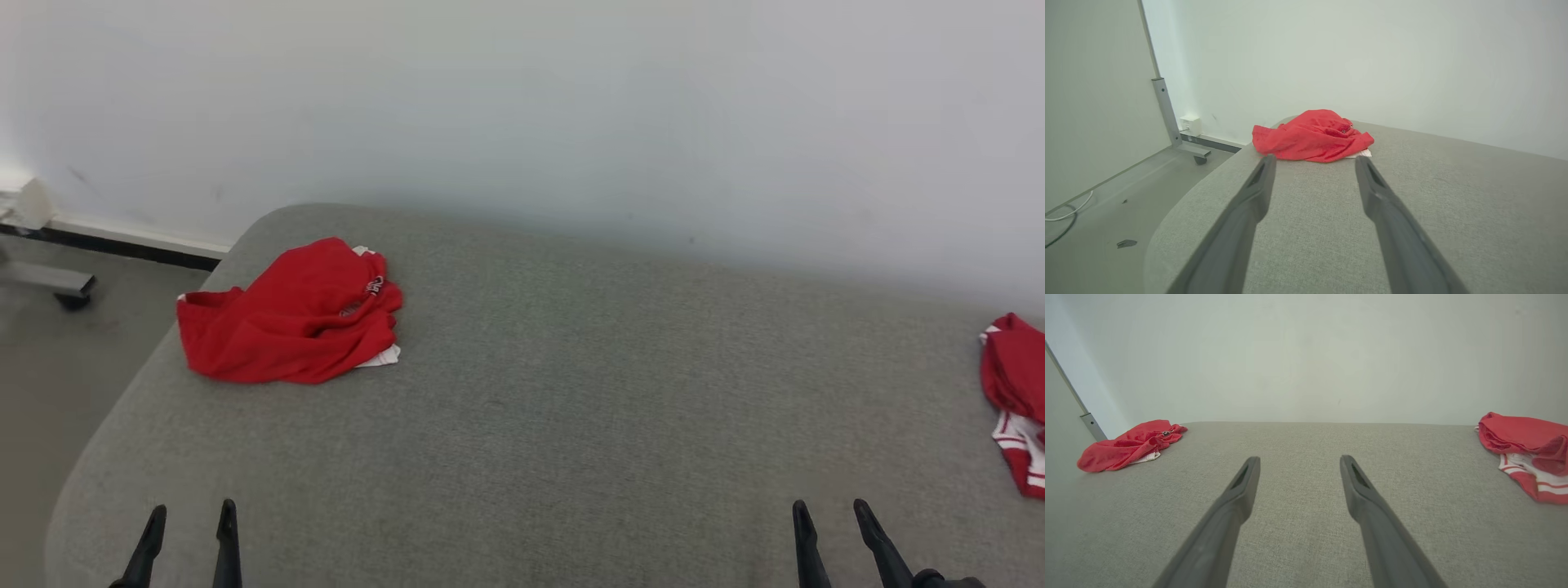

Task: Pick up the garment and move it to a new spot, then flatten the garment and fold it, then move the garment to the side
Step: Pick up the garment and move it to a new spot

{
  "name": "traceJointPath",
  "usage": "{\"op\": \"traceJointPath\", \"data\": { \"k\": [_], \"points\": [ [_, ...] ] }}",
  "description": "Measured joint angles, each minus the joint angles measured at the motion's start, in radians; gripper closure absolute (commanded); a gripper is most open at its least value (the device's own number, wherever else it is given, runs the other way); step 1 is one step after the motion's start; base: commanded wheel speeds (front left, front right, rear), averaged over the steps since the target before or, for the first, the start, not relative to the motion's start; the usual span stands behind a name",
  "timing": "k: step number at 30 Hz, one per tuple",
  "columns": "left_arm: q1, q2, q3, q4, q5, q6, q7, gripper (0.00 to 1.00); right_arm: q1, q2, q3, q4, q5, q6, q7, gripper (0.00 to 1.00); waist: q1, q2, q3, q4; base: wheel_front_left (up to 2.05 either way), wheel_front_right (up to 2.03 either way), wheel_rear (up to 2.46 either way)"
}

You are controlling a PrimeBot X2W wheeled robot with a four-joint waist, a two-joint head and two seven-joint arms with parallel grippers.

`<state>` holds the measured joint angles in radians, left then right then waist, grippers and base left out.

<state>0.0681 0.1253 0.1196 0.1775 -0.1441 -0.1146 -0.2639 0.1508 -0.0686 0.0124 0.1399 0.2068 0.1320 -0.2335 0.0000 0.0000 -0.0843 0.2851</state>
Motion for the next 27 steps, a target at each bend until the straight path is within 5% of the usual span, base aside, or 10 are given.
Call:
{"op": "traceJointPath", "data": {
  "k": [13, 27],
  "points": [
    [0.016, 0.006, 0.078, -0.041, -0.03, 0.034, 0.0, 0.0, -0.09, -0.002, 0.06, 0.055, 0.005, 0.0, -0.005, 0.0, 0.0, 0.0002, 0.047, 0.203, 0.0, 0.0, 0.0],
    [-0.008, -0.011, 0.1, -0.051, -0.041, 0.033, 0.0, 0.0, -0.132, -0.038, 0.059, 0.087, 0.023, 0.0, -0.006, 0.0, 0.0, 0.0001, 0.106, 0.244, 0.0, 0.0, 0.0]
  ]
}}
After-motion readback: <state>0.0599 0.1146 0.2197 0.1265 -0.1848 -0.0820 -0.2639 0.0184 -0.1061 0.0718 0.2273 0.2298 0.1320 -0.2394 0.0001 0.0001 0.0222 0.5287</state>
